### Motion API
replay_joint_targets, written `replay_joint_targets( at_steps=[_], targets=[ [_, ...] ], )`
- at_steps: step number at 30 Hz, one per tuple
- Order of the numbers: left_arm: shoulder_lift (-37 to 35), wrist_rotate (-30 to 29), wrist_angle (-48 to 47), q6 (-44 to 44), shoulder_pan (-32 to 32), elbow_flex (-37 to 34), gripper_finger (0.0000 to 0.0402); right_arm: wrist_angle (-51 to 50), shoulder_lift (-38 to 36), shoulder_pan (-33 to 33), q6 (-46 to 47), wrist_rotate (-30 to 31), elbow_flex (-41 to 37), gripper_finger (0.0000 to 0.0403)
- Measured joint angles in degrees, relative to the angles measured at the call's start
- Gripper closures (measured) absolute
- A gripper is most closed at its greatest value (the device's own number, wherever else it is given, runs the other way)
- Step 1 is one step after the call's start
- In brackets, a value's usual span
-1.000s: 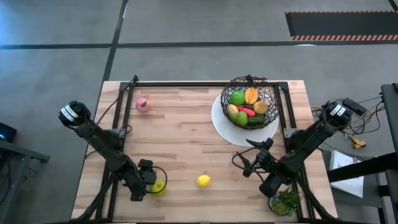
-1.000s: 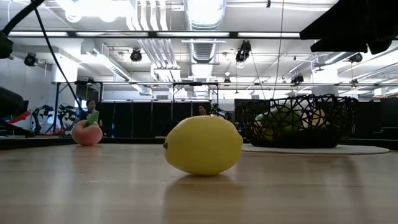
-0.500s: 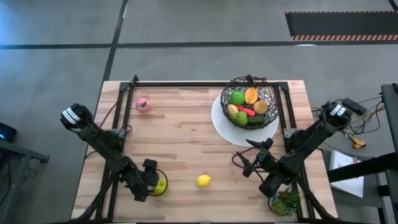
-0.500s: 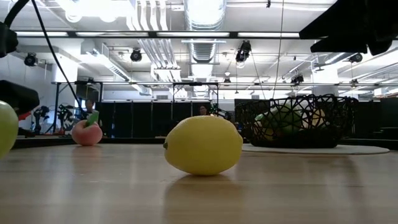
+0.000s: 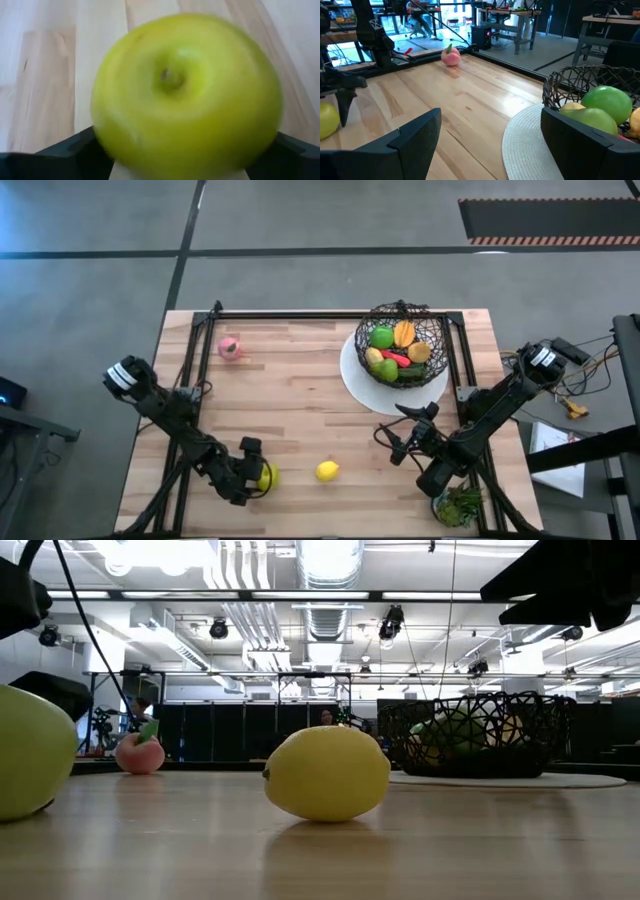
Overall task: Build produce basket
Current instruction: Put the light green apple into the black wire basket
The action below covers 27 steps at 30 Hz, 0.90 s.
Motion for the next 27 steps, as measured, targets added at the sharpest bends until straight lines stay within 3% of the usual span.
replay_joint_targets(
  at_steps=[7,27],
  targets=[
    [1.01,-5.33,5.42,0.06,0.06,-0.12,0.006,0.05,0.0,0.0,0.02,0.0,0.0,0.0078],
    [3.29,-12.89,14.46,0.12,0.6,-0.15,0.0061,0.37,0.0,0.0,-0.09,-1.99,0.0,0.0078]
  ],
)
